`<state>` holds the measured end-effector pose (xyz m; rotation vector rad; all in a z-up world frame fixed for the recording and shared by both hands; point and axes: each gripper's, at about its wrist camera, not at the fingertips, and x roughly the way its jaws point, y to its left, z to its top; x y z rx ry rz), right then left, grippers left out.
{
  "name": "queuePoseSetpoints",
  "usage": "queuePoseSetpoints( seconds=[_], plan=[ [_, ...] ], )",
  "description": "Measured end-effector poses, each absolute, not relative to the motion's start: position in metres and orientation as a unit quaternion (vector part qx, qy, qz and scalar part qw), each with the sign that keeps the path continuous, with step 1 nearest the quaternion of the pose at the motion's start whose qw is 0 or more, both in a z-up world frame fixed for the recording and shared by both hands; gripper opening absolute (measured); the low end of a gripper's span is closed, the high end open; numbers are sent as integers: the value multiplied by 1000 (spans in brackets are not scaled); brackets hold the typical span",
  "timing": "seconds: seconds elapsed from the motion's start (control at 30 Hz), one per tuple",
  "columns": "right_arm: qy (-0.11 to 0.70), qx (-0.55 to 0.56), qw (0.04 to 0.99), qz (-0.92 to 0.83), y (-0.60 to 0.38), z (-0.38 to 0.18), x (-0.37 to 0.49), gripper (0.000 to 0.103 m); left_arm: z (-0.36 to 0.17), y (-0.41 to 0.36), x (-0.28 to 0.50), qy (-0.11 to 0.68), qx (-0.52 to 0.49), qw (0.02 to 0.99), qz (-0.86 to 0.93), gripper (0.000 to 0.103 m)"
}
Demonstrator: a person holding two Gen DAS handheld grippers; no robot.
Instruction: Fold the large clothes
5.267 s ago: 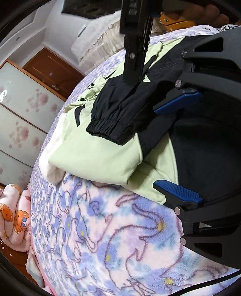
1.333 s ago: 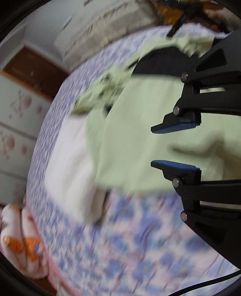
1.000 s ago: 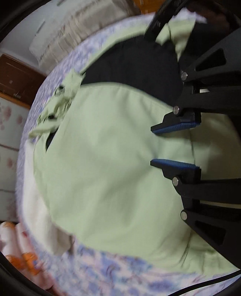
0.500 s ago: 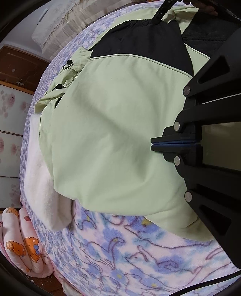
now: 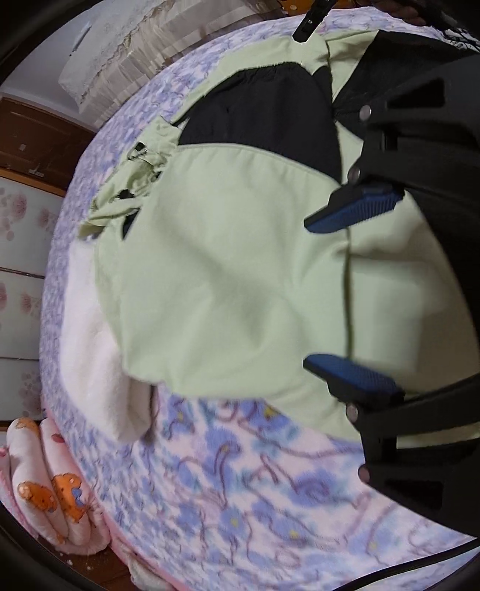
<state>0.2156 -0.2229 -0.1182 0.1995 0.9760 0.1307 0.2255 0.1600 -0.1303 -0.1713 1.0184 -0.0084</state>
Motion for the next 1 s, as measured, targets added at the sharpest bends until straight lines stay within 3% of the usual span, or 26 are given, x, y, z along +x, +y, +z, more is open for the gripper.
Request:
queuePoseSetpoints(
  seconds=[0.4, 0.47, 0.63, 1.0],
  plan=[
    [438, 63, 893, 85, -227, -54, 131, 5, -79, 207, 129, 483, -100, 870, 3, 68],
    [436, 56, 894, 86, -231, -48, 114, 8, -76, 216, 109, 487, -102, 867, 4, 69],
    [448, 21, 890, 86, -243, -45, 79, 29, -84, 235, 67, 509, -105, 854, 3, 70],
    [522, 41, 847, 91, -297, -72, 33, 32, -128, 251, 18, 581, -98, 808, -10, 70]
  ],
)
